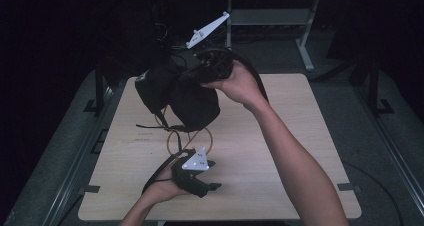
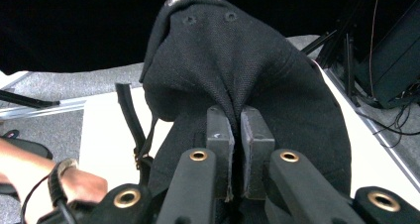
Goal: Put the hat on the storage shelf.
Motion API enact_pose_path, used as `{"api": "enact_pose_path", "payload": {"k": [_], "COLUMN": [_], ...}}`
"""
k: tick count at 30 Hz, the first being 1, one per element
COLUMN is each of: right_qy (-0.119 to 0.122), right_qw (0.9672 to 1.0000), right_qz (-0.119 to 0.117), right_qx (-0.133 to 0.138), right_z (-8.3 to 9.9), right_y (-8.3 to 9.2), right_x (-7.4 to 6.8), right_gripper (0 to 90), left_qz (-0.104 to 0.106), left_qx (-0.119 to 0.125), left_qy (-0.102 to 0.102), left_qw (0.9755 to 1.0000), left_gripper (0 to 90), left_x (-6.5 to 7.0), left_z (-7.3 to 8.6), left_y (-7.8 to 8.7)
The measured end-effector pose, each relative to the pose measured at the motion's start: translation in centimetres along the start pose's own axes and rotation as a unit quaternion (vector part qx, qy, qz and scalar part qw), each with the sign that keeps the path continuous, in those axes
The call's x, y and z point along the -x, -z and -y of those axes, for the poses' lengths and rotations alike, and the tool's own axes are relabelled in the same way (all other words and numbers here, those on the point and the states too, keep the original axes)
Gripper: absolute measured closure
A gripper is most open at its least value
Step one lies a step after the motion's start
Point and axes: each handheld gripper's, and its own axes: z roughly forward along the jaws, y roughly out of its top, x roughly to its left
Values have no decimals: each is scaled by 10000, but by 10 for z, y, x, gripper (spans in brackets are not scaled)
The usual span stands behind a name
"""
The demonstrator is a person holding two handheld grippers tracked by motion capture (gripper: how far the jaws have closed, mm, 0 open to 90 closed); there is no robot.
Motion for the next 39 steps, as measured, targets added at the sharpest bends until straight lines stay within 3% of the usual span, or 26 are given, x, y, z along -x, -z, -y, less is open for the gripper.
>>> {"api": "enact_pose_path", "payload": {"k": [6, 16, 18, 21, 23, 25, 27, 32, 39], "right_qy": [-12, -254, -231, -306, -390, -323, -445, -432, -647], "right_qw": [10000, 9994, 9995, 9994, 9992, 9995, 9990, 9990, 9977], "right_qz": [-45, -155, -130, -40, -1, 34, 18, 73, 101], "right_qx": [-60, -148, -179, -153, -83, -54, -21, 29, 170], "right_z": [-7, -9, -9, -11, -10, -10, -8, 2, 21], "right_y": [-20, -42, -46, -49, -46, -44, -39, -29, -14], "right_x": [7, 9, 9, 7, 7, 8, 7, 8, 13], "right_gripper": [844, 826, 790, 647, 548, 520, 499, 449, 396], "left_qz": [5, 28, 36, 58, 74, 95, 84, 65, 28], "left_qx": [-14, -16, -20, -21, -43, -38, -43, -72, -42], "left_qy": [-37, -15, -3, 22, -18, -48, -32, -36, 32], "left_qw": [10000, 10000, 10000, 10000, 10000, 9999, 10000, 9999, 10000], "left_gripper": [317, 316, 316, 317, 317, 317, 317, 317, 312], "left_x": [0, 0, 0, 1, 1, 2, 3, 3, 3], "left_z": [1, 2, 2, 3, 3, 3, 4, 4, 5], "left_y": [-2, -3, -4, -5, -5, -6, -6, -5, -6]}}
